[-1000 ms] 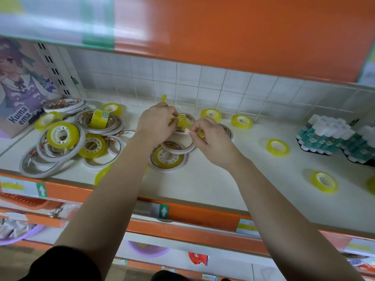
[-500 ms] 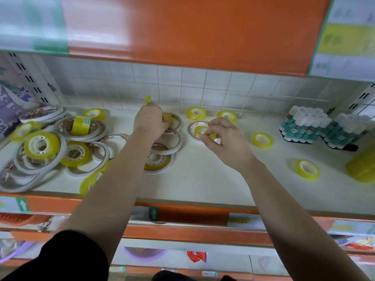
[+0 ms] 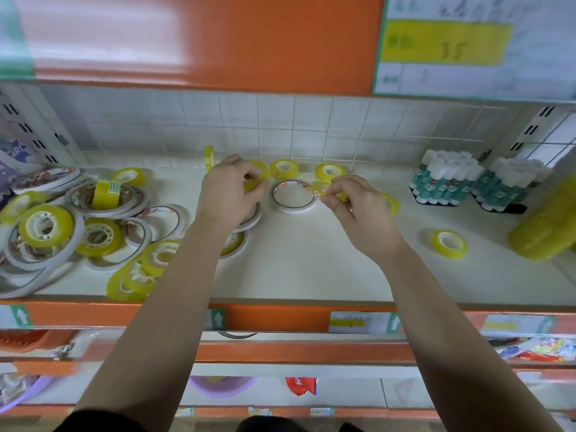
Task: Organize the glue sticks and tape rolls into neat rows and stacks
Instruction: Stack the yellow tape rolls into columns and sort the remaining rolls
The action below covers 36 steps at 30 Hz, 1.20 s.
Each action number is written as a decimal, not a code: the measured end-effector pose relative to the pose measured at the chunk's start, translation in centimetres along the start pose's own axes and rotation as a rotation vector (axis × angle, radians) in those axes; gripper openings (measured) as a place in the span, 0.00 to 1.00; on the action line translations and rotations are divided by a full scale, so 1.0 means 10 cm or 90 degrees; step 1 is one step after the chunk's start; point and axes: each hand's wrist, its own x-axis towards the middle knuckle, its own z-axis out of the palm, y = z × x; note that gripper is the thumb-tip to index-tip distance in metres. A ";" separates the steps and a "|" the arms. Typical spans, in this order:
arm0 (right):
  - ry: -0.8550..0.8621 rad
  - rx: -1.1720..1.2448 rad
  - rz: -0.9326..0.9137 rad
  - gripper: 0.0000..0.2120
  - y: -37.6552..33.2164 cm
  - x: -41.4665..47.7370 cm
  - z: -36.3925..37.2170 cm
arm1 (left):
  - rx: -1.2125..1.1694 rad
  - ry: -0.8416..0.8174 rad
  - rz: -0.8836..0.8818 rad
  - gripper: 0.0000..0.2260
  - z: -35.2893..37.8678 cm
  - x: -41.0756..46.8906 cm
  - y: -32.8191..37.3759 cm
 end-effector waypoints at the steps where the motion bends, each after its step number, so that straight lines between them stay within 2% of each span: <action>1: 0.015 -0.001 -0.005 0.11 0.00 -0.04 -0.05 | -0.024 0.004 0.013 0.10 0.01 -0.04 0.07; 4: 0.074 0.006 -0.021 0.17 0.01 -0.19 -0.22 | -0.086 0.011 0.042 0.10 0.04 -0.16 0.34; 10: 0.170 -0.010 -0.040 0.12 0.16 -0.56 -0.62 | -0.146 0.008 0.128 0.09 0.11 -0.39 1.01; 15: 0.177 -0.059 -0.026 0.12 0.38 -0.88 -1.08 | -0.155 -0.015 0.176 0.07 0.30 -0.57 1.56; 23: 0.176 -0.069 0.008 0.12 0.86 -1.46 -2.03 | -0.178 -0.057 0.215 0.12 0.79 -0.81 2.48; 29: 0.201 -0.099 0.038 0.10 1.30 -1.86 -2.70 | -0.213 -0.107 0.261 0.12 1.26 -0.96 3.22; 36: 0.253 -0.149 0.070 0.09 1.90 -2.18 -3.37 | -0.217 -0.108 0.268 0.13 1.69 -1.08 3.81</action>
